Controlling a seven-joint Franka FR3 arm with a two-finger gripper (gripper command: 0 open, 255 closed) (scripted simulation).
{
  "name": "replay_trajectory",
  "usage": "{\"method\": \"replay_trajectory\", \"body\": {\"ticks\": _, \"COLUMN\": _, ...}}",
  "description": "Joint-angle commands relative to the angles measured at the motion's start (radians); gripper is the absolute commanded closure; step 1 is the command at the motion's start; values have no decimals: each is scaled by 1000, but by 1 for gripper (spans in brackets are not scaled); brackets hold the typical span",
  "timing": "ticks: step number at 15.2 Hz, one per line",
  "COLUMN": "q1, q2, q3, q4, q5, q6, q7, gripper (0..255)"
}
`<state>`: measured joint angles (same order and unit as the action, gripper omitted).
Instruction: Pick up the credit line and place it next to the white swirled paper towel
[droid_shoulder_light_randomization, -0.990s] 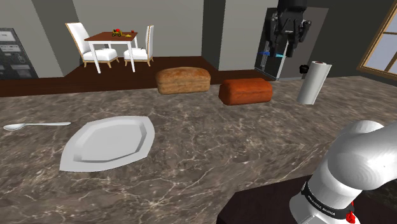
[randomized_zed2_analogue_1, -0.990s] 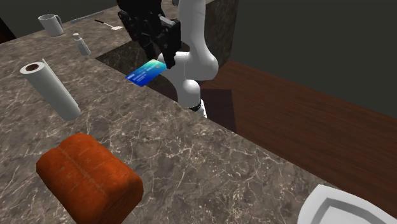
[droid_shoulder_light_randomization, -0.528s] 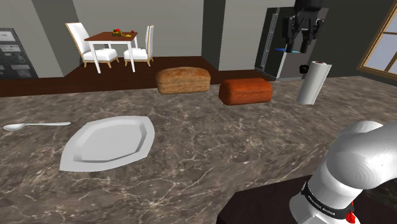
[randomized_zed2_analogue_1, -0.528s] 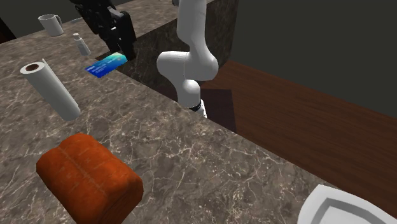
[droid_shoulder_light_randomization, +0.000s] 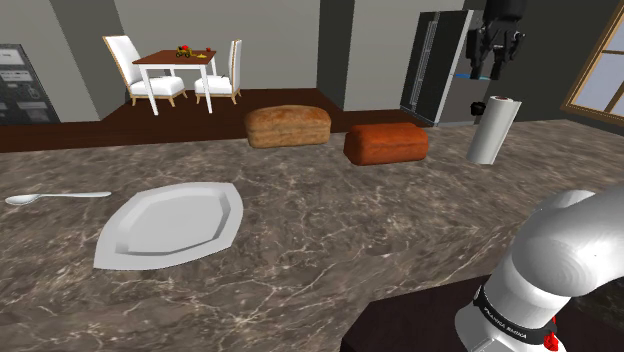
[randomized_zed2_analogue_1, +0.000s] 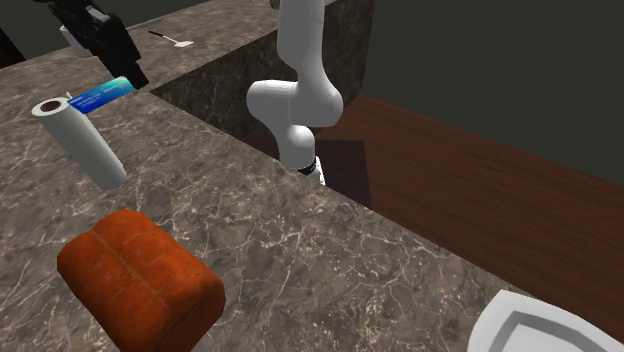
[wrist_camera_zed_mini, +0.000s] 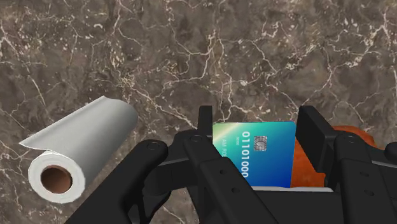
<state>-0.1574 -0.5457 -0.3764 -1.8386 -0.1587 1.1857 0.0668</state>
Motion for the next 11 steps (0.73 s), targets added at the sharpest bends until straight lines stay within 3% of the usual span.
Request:
{"method": "replay_trajectory", "body": {"ticks": 1, "q1": -5, "q2": 25, "q3": -49, "q4": 31, "q5": -25, "q6": 1, "q7": -62, "gripper": 255}}
{"method": "replay_trajectory", "body": {"ticks": 7, "q1": -8, "q2": 158, "q3": -208, "q4": 165, "q5": -55, "q6": 16, "q7": -244, "gripper": 255}}
{"method": "replay_trajectory", "body": {"ticks": 11, "q1": -12, "q2": 285, "q3": -332, "q4": 282, "q5": -33, "q6": 27, "q7": -386, "gripper": 255}}
